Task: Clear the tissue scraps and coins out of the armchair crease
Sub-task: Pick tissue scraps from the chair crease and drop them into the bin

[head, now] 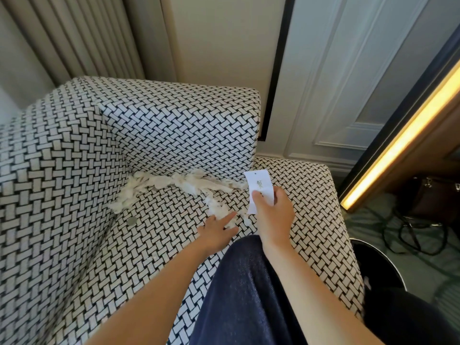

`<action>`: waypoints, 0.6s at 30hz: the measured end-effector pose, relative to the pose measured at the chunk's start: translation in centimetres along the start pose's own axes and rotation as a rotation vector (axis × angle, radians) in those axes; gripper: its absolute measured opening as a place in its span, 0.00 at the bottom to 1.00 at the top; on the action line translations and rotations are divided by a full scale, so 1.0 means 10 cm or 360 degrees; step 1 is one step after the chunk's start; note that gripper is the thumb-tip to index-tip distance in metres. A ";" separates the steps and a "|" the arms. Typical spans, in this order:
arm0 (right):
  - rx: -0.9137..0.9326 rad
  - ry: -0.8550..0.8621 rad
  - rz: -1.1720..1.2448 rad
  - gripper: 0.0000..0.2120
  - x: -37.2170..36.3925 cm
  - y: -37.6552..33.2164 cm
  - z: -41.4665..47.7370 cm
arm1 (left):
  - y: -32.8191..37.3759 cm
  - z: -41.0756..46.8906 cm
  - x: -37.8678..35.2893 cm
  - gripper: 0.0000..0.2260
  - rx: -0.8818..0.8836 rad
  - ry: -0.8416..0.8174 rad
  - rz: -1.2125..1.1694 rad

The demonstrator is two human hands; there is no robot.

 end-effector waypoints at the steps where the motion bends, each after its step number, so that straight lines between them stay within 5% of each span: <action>1: 0.0027 0.0014 -0.0010 0.02 0.01 0.01 0.00 | 0.00 0.02 -0.03 0.22 0.0015 -0.0017 0.0058; 5: 0.0157 -0.0032 -0.0168 0.01 0.04 0.01 -0.01 | -0.02 0.02 -0.08 0.23 0.0037 0.0012 -0.0003; 12: 0.0258 -0.0095 -0.0295 0.02 0.02 0.03 -0.03 | -0.16 -0.16 0.08 0.14 0.0131 0.0543 -0.0618; 18: 0.0231 -0.0051 -0.0220 0.02 0.07 0.00 -0.06 | -0.29 -0.39 0.24 0.08 0.0280 0.0737 -0.0883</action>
Point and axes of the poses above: each hand's wrist, its own z-axis towards the middle knuckle, its own x-axis out of the back of the hand, y = z × x, the point moved 4 cm from there along z, towards the middle knuckle, and after that the axes turned 14 degrees about z, right-handed, at the moved point
